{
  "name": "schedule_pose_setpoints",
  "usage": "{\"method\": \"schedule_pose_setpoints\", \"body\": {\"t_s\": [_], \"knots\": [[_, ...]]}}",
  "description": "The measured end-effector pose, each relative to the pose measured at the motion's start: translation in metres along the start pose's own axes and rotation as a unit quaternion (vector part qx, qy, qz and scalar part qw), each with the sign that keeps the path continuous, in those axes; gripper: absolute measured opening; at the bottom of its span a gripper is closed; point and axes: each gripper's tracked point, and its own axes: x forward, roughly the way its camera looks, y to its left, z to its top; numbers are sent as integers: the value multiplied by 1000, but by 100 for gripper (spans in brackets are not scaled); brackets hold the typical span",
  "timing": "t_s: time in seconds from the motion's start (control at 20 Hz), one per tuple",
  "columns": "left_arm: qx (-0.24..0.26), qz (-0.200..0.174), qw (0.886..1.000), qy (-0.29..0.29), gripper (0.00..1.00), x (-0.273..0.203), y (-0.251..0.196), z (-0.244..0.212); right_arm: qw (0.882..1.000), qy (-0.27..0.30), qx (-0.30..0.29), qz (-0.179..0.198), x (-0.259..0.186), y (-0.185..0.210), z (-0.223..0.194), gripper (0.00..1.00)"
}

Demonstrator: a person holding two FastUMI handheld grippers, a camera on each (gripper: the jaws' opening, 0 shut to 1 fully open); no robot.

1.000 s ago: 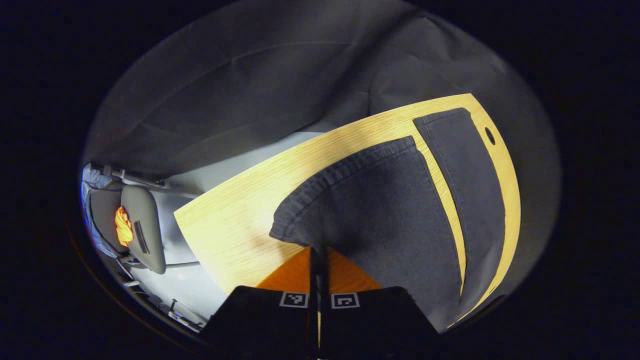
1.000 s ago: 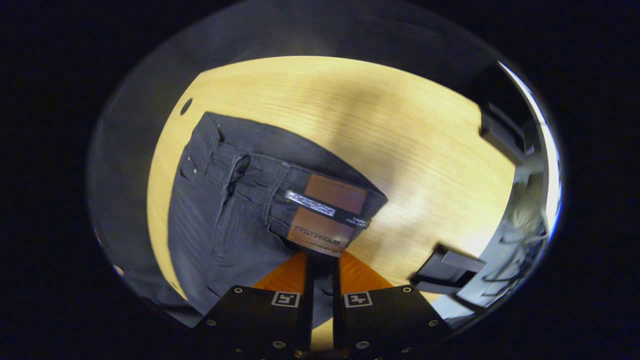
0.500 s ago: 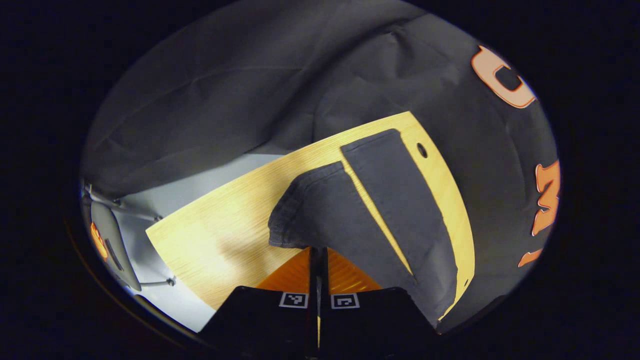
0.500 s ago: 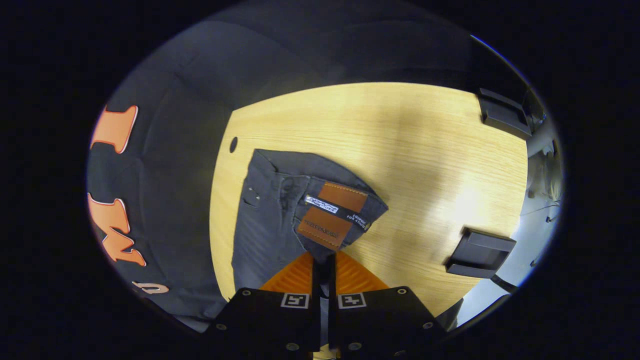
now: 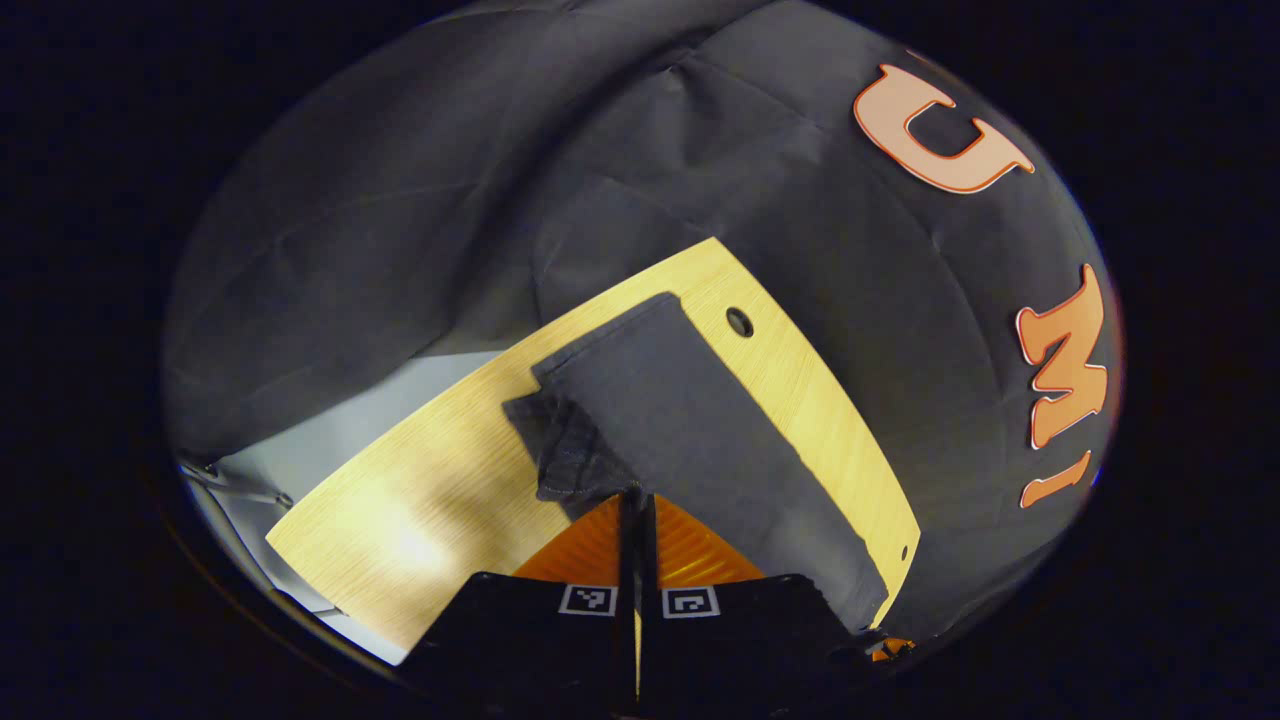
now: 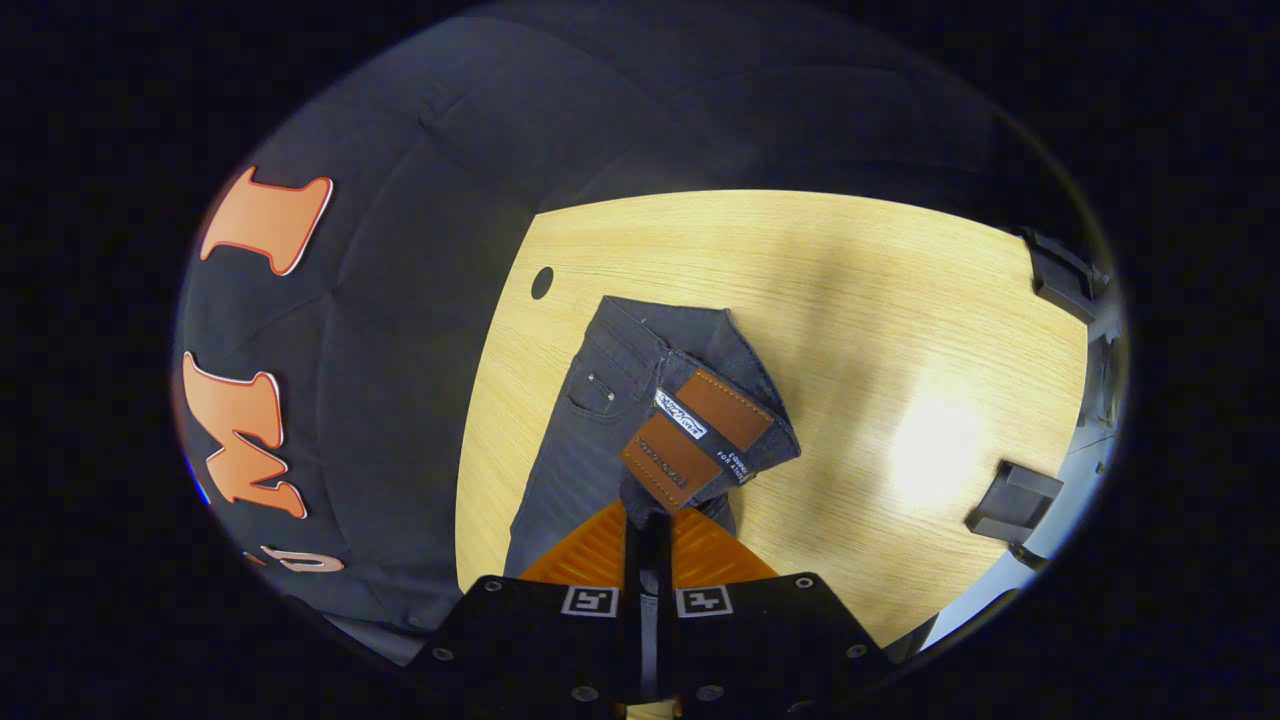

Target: Grasp the waist and the cuffs of the jeans and fold them to make the two legs overlap; first hold the waist and fold one-third of the jeans toward the cuffs, then hold the cuffs and fold the remaining one-third in the same direction to finish folding.

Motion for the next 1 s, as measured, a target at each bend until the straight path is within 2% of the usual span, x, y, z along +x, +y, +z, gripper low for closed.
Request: {"method": "schedule_pose_setpoints", "body": {"t_s": [0.2, 0.35, 0.5, 0.65, 0.85, 1.0], "knots": [[15, -7, 1000, 9, 2, 23, -18, 30, 1000, -27, -2, -9, -5, 21, 10, 7], [8, -14, 1000, 7, 2, 42, -35, 57, 999, -29, 1, -16, -8, 38, 10, 7], [6, -5, 1000, -4, 2, 53, -44, 85, 1000, -20, 1, -11, -2, 62, 19, 7], [19, 24, 999, -40, 1, 70, -36, 122, 1000, 0, -6, -22, 20, 71, 27, 6], [0, 61, 998, -2, 1, 88, -24, 99, 999, 30, -7, -20, 58, 86, 33, 7], [19, 62, 997, 30, 1, 111, -33, 80, 998, 45, -18, -26, 78, 91, 36, 7]]}}
